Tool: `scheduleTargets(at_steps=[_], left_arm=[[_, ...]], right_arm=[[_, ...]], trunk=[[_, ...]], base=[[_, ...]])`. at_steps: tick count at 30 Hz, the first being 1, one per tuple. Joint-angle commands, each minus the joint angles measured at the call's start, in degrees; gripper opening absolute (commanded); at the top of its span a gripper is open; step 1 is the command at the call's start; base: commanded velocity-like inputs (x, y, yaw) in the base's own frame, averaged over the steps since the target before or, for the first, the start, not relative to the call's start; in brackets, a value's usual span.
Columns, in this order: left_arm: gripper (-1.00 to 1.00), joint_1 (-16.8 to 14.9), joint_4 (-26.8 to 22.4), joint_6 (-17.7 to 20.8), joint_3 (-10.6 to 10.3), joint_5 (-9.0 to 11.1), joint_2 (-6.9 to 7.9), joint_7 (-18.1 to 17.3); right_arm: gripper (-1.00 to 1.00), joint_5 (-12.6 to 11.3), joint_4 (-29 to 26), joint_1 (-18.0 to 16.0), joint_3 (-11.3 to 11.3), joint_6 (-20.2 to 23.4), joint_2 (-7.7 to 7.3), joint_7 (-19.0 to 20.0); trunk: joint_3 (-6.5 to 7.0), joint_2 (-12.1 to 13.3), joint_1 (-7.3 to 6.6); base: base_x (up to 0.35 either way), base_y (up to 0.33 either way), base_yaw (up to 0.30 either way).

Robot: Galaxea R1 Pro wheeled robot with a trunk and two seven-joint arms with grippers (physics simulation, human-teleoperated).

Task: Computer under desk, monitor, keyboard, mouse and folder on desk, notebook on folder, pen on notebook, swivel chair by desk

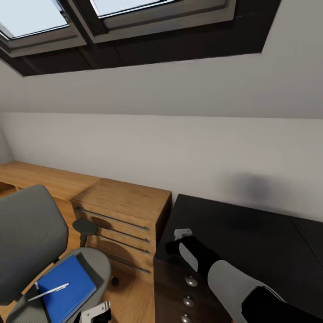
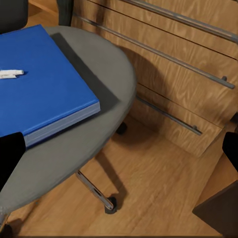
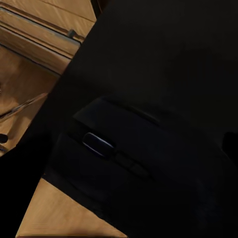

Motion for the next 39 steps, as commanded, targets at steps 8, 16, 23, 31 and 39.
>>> scheduleTargets(at_steps=[8, 16, 23, 31, 39], left_arm=[[1.0, 0.0, -0.1, -0.2, -0.2, 0.6, 0.04, 0.2], [1.0, 0.0, -0.1, -0.2, -0.2, 0.6, 0.05, 0.2], [1.0, 0.0, 0.1, -0.2, -0.2, 0.5, 0.04, 0.2], [1.0, 0.0, 0.9, -0.2, -0.2, 0.4, 0.06, 0.1], [1.0, 0.0, 1.0, -0.2, -0.2, 0.4, 0.04, 0.1]], right_arm=[[-1.0, -0.5, 0.0, -0.1, 0.3, 0.1, 0.0, -0.3], [-1.0, -0.5, 0.0, -0.1, 0.5, 0.0, 0.0, -0.2], [-1.0, -0.4, 0.0, -0.1, 0.5, -0.1, 0.0, -0.1], [-1.0, -0.4, 0.0, -0.1, 0.5, -0.2, 0.0, -0.2], [-1.0, -0.3, 0.0, -0.1, 0.5, -0.2, 0.0, -0.2]], trunk=[[-0.06, 0.0, -0.01], [-0.06, 0.0, -0.01], [-0.06, 0.0, -0.01], [-0.06, 0.0, -0.01], [-0.06, 0.0, -0.01]], base=[[-0.077, 0.0, 0.0], [-0.007, 0.0, 0.0], [0.006, 0.09, 0.0], [0.023, 0.079, 0.0], [0.002, 0.006, 0.0]])
